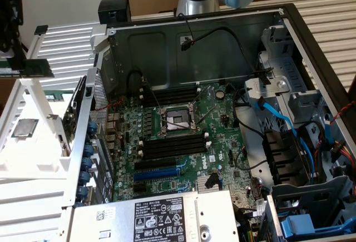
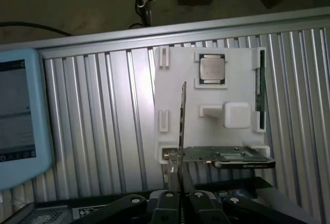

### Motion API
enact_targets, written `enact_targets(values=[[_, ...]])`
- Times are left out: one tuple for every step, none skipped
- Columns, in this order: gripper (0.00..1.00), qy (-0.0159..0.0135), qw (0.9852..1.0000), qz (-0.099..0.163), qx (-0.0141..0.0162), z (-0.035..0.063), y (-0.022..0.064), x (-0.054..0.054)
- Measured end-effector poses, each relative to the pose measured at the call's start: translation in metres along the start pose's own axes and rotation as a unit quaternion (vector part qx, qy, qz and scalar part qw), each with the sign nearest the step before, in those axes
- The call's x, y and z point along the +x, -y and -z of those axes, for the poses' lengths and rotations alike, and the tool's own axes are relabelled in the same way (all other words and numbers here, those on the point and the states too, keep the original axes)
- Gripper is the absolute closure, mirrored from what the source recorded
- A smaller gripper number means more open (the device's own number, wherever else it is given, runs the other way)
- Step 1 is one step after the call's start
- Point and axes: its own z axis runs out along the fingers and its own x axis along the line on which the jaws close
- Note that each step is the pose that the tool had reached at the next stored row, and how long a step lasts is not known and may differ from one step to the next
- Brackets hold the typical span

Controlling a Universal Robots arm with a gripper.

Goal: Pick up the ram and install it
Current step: 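Pick up the ram and move it above insertion slot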

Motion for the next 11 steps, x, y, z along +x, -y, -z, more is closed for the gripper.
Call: enact_targets(values=[[0.87,-0.0001,1.0,0.0,-0.0001,0.003,0.0059,-0.002],[0.87,-0.0001,1.0,0.0,0.0,0.0043,0.0089,-0.002],[0.87,-0.0001,1.0,0.0,0.0,0.0089,0.0242,-0.006],[0.87,-0.0001,1.0,0.0,0.0,0.0095,0.0273,-0.007],[0.87,-0.0001,1.0,0.0,0.0,0.0101,0.0309,-0.007],[0.87,-0.0001,1.0,0.0,0.0,0.0104,0.0383,-0.01],[0.87,-0.0001,1.0,-0.001,0.0,0.0104,0.0386,-0.011],[0.87,-0.0003,1.0,-0.001,0.0,0.0104,0.0387,-0.012],[0.87,-0.0005,1.0,-0.001,0.0001,0.0103,0.0385,-0.014],[0.87,-0.0014,1.0,-0.001,0.0001,0.0104,0.0389,-0.015],[0.87,-0.0026,1.0,-0.001,0.0003,0.0104,0.0406,-0.016]])
